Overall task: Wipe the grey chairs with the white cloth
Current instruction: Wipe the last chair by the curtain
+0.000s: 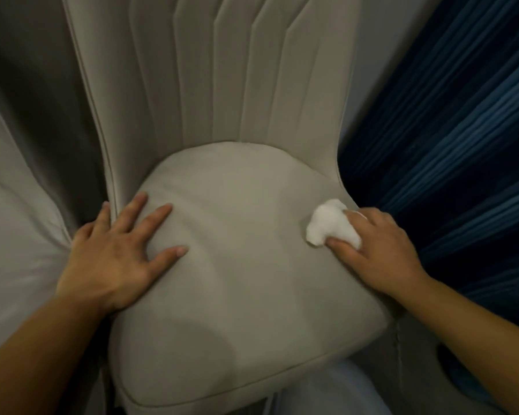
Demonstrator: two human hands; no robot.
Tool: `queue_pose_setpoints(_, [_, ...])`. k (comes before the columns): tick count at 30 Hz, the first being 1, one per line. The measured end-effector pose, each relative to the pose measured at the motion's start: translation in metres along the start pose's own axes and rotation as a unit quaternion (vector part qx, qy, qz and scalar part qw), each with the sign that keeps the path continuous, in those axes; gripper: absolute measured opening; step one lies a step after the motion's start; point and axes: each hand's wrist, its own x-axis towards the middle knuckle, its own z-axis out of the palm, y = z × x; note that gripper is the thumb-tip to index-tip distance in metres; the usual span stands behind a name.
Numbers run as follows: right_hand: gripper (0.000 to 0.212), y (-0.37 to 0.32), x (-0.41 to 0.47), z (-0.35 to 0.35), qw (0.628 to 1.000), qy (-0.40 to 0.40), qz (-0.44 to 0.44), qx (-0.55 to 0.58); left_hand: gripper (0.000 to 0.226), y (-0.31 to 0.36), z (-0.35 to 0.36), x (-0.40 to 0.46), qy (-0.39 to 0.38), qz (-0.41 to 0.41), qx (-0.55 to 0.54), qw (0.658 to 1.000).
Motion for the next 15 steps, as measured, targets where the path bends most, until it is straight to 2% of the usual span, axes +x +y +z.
queue_pose_setpoints(3, [0.068,-0.002,-0.005,0.004,0.999,0.01,-0.009,-0.029,0.09,0.002,0.0,-0.001,-0.006,-0.007,0.006,1.0])
queue_pose_setpoints(8, [0.073,-0.036,0.095,0.022,0.997,0.018,-0.037,-0.067,0.088,0.004,0.0,-0.001,-0.007,-0.01,0.012,1.0])
queue_pose_setpoints(11, [0.071,-0.059,0.139,0.031,0.996,0.013,-0.005,-0.084,0.089,0.004,0.0,0.0,-0.008,-0.011,0.012,1.0])
queue_pose_setpoints(15, [0.071,-0.059,0.12,0.024,0.998,-0.01,-0.002,-0.062,0.09,0.004,-0.001,0.001,-0.016,-0.01,0.012,1.0])
